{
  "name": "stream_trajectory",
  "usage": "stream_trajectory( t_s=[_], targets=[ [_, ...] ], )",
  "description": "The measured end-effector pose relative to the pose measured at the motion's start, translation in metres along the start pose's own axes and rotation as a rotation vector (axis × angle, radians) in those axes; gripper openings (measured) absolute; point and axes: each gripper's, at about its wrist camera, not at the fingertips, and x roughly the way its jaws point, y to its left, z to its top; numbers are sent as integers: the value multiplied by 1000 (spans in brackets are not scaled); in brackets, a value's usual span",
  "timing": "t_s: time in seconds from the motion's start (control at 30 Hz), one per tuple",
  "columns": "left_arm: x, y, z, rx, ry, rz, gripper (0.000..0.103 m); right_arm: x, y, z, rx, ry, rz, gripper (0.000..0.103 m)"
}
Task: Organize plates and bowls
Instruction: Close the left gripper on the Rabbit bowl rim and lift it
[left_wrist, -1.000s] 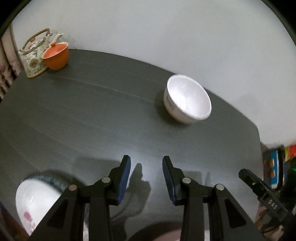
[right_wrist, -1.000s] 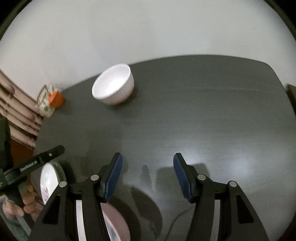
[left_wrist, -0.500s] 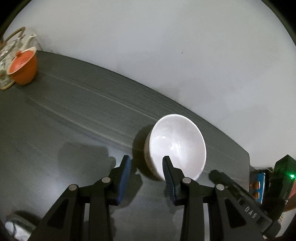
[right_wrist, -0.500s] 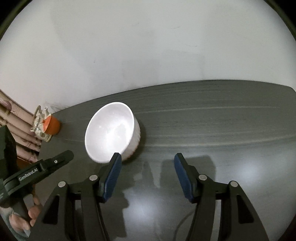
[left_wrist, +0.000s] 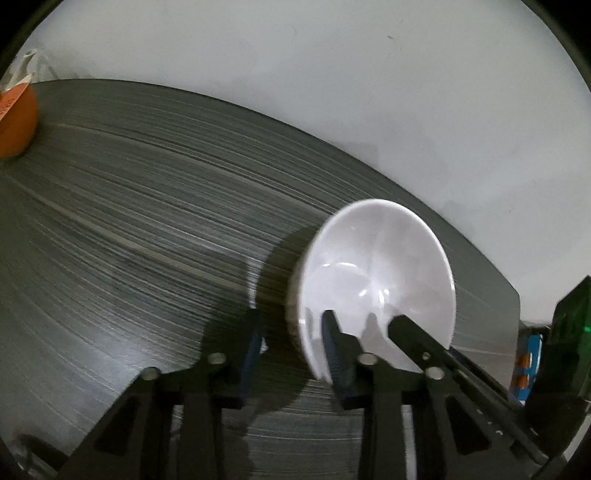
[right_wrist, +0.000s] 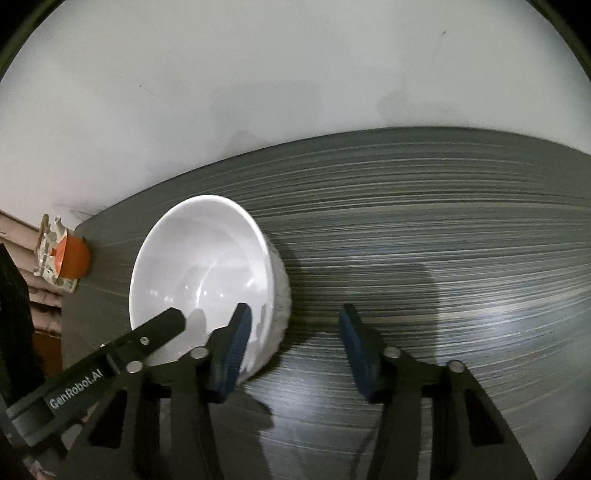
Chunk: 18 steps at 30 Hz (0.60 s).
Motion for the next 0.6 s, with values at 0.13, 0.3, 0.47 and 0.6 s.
stream_trajectory(
  t_s=[0.13, 0.3, 0.47, 0.6],
  targets=[
    [1, -8, -2, 24, 1, 25, 21, 4, 10, -1, -8, -6, 32, 22],
    [-12, -22, -20, 48, 11, 22, 21, 0, 14, -8, -20, 2, 19, 21],
    [-41, -44, -33, 95, -21, 18, 21, -28, 8, -25, -26, -3, 9, 22],
    [-71, -58, -60, 121, -49, -2, 21, -62, 8, -37, -19, -32, 27, 22]
  ],
)
